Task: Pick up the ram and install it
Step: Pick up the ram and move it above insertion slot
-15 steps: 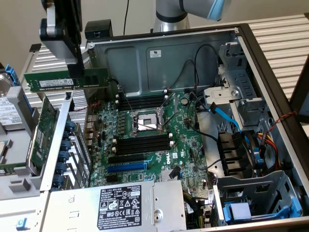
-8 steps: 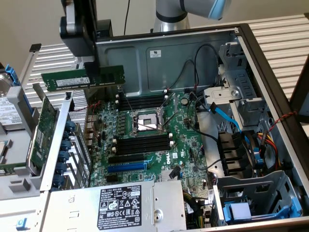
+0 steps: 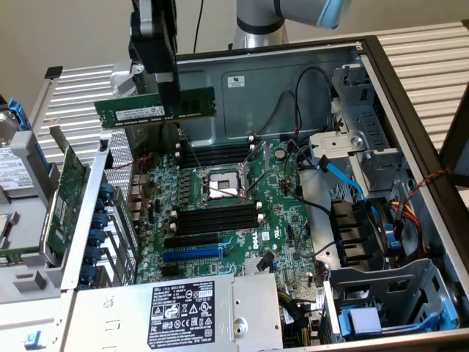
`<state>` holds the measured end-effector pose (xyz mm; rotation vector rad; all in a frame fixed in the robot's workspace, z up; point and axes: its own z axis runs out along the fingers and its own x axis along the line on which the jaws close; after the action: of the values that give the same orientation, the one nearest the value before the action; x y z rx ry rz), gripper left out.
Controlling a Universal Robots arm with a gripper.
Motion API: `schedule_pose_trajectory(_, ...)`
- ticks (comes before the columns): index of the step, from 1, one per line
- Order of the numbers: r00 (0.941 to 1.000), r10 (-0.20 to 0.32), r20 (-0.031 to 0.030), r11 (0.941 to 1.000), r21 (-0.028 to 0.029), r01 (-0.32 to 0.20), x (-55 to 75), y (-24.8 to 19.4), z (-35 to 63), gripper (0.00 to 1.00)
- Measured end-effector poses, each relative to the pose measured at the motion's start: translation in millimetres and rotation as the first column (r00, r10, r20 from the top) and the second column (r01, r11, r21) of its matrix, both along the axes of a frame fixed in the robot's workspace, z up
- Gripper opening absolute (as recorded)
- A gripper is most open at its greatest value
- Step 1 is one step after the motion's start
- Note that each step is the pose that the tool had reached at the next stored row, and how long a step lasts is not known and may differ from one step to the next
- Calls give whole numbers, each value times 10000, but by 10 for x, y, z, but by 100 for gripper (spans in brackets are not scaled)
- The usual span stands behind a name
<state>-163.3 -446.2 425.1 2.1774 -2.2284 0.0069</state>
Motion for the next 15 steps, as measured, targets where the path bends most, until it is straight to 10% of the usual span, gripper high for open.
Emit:
schedule_pose_trajectory(11,10000,0,81,10000,-87,1,180,271,-42,12)
schedule_pose_trajectory(15,9999,-2,138,10000,32,2,181,322,-54,12)
